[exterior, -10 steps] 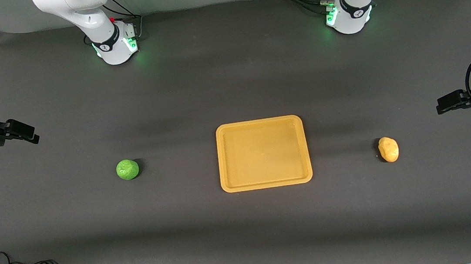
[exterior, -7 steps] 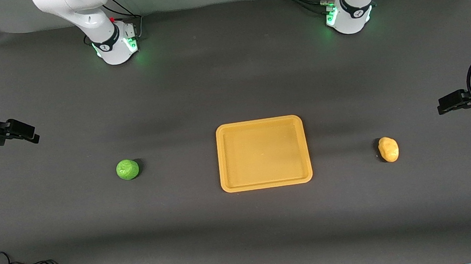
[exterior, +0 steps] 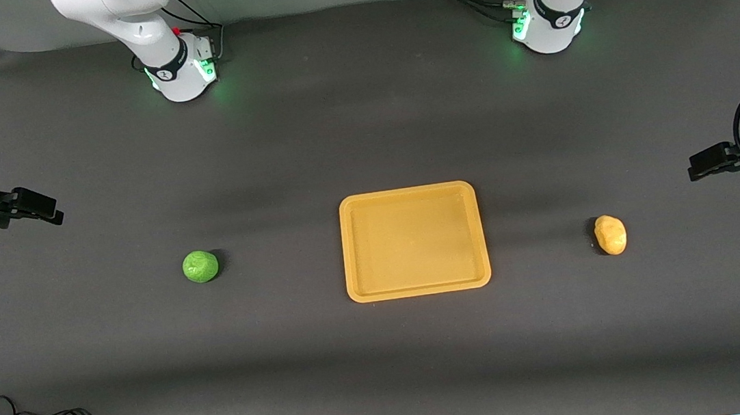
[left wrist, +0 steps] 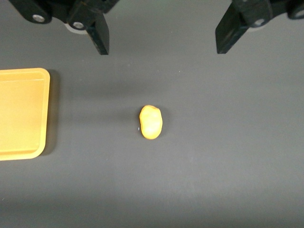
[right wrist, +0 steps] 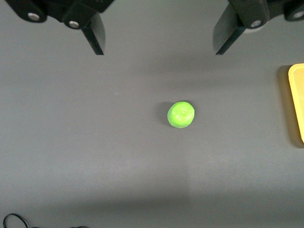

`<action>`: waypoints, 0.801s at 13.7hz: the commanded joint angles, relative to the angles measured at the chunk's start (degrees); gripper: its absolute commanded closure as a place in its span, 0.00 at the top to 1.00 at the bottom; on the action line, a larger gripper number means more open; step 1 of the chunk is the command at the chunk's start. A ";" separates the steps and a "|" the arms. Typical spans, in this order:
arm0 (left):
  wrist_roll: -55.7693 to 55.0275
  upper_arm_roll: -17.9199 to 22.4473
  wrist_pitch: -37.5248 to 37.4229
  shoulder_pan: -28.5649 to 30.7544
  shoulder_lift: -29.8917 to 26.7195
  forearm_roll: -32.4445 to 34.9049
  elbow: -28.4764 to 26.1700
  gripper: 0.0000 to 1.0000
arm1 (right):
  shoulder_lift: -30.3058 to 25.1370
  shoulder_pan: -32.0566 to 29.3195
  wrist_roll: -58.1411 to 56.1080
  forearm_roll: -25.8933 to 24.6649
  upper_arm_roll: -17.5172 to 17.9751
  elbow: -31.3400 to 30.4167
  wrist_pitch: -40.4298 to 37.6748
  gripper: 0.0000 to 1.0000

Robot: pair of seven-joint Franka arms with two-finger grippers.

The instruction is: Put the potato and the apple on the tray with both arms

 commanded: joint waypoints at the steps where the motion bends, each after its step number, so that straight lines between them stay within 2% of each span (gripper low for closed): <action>1: -0.18 0.29 4.31 0.11 -1.74 0.52 -6.43 0.98 | 0.32 0.72 -1.15 -0.53 -0.57 1.25 -1.36 1.00; 7: 0.26 0.29 31.98 0.11 -0.61 0.61 -28.57 0.97 | 0.32 0.81 -1.07 -0.53 -0.48 1.16 -1.54 1.00; 8: 0.26 0.29 34.54 -0.06 0.71 0.52 -30.08 0.97 | 0.32 0.81 -1.07 -0.53 -0.48 1.16 -1.54 1.00; 11: -0.35 0.29 37.80 -0.85 7.64 -0.01 -29.31 0.92 | 0.32 0.81 -0.81 -0.53 -0.48 1.16 -1.54 1.00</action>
